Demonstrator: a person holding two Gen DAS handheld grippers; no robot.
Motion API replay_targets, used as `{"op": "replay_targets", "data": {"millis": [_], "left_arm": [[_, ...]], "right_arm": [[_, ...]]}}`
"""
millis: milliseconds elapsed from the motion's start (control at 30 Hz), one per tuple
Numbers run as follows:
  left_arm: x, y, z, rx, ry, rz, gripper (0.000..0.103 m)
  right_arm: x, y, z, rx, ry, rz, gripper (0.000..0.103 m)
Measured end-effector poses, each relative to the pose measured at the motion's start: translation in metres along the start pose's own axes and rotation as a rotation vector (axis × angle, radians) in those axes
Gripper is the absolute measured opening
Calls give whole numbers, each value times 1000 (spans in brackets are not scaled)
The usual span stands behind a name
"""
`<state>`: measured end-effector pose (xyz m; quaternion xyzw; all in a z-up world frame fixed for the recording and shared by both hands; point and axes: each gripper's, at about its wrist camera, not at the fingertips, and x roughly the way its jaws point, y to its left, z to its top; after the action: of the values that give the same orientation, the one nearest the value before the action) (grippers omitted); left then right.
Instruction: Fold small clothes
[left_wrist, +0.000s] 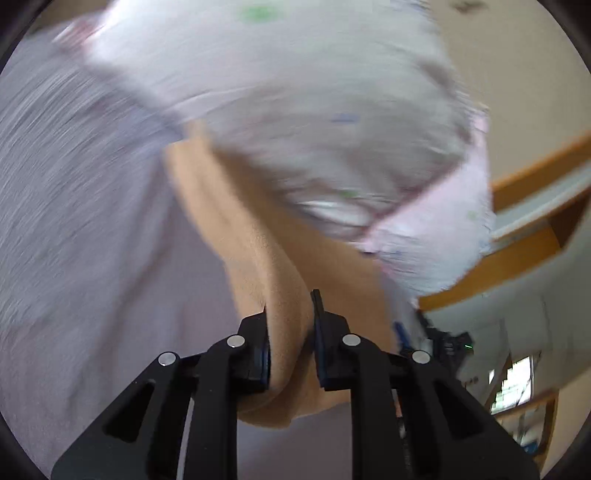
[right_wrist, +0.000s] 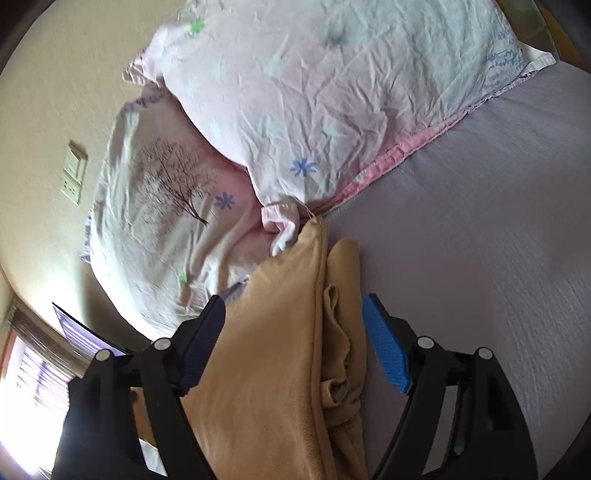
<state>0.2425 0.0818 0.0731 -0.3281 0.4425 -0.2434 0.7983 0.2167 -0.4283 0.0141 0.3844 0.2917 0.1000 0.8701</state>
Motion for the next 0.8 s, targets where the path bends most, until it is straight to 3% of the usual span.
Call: {"op": "replay_targets", "data": {"millis": [133,233,300,367,400,433,467,500,567,600,667,700,800], "left_arm": [[41,-99,0,210,69,-107,17],[108,-164,-29,363,204,-151,17],[164,-191,-57,429,346,-142,20],[196,-199,-76,441,466,-141,22],[204,-199,-83,436,507,-157,22],[203,-197,-86,416,530,-231,22],[197,-194,-85,409,523,-271,25],[188,-190,-82,411,497,-281,38],[155,-170,-67,406,371,-246,62],[145,-160,-61,394,322,-212,65],[122,-126,-44,351,235,-73,65],[118,-109,-37,321,224,-15,65],[123,-75,-27,242,250,50,65]], "right_arm": [[-11,-3,5,-1,-49,-3,77],[-19,-10,11,-2,-78,-34,77],[-24,-17,15,13,-89,-47,77],[-29,-23,17,23,-96,-55,77],[-31,-24,18,26,-97,-58,77],[-32,-25,19,28,-96,-57,77],[-32,-25,19,28,-92,-51,77],[-31,-24,20,23,-81,-39,77],[-26,-21,20,10,-42,-18,77],[-21,-17,20,-1,3,-8,78],[-7,-12,16,-15,113,2,80],[-2,-11,14,-17,147,-2,80],[18,-9,8,-23,243,-30,80]]}}
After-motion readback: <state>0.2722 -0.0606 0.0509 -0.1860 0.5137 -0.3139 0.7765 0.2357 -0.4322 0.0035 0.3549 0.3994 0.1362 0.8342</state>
